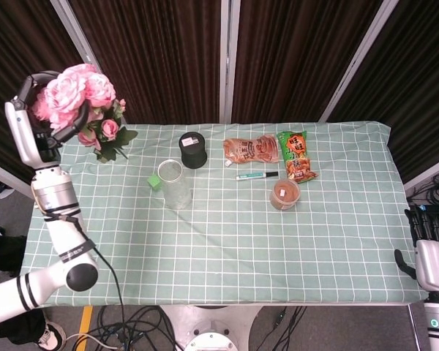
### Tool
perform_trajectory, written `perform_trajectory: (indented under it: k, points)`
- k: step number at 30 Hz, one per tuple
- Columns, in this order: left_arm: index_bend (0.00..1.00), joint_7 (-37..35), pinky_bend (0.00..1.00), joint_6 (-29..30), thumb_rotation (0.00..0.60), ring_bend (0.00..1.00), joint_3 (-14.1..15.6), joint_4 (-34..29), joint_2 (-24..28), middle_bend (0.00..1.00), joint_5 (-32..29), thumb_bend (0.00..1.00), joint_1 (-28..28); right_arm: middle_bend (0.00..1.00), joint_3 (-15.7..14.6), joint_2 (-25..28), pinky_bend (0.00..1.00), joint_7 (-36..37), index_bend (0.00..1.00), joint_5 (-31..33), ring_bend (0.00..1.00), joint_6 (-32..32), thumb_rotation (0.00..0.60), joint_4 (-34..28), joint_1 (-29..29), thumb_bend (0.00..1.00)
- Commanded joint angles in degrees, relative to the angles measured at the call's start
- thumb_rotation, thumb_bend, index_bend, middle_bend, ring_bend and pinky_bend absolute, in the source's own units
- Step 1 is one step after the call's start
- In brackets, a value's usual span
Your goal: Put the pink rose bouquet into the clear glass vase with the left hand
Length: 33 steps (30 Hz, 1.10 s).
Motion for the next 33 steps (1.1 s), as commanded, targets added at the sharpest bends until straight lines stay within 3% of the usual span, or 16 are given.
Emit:
perform_trajectory:
  k: [1, 12, 18, 25, 33]
  points:
    - [0.48, -1.2, 0.5, -1.6, 0.6, 0.39, -1.0, -1.9, -0.8, 0.43, -2.8, 0.28, -1.0, 0.0, 0.0, -0.1, 0.0, 0.1, 0.0, 0.2, 0.0, -0.1, 0.6, 0.2, 0.0, 0.28]
    - [0.47, -2.2, 0.49, -3.7, 0.6, 0.38, -1.0, -0.4, -4.8, 0.42, -4.4, 0.28, -6.0, 0.0, 0.2, -0.6, 0.0, 1.4, 0.0, 1.4, 0.0, -1.2, 0.6, 1.4, 0.2, 0.28]
    - [0.47, -1.6, 0.49, -3.8, 0.6, 0.38, 0.9, 1.9, -7.2, 0.42, -3.1, 0.28, -8.2, 0.0, 0.2, -0.6, 0.0, 2.4, 0.0, 1.5, 0.0, -1.0, 0.6, 2.1, -0.1, 0.28]
    - [0.47, -2.7, 0.49, -4.8, 0.6, 0.38, 3.9, 7.7, -10.1, 0.42, -1.0, 0.28, -9.6, 0.0, 0.4, -0.5, 0.0, 3.4, 0.0, 2.4, 0.0, -1.3, 0.6, 3.0, -0.4, 0.27]
    - [0.47, -6.3, 0.49, -6.5, 0.6, 0.38, 5.0, 14.3, -12.5, 0.42, 0.7, 0.28, -10.7, 0.0, 0.5, -1.0, 0.0, 3.9, 0.0, 3.5, 0.0, -2.3, 0.6, 4.3, -0.3, 0.28]
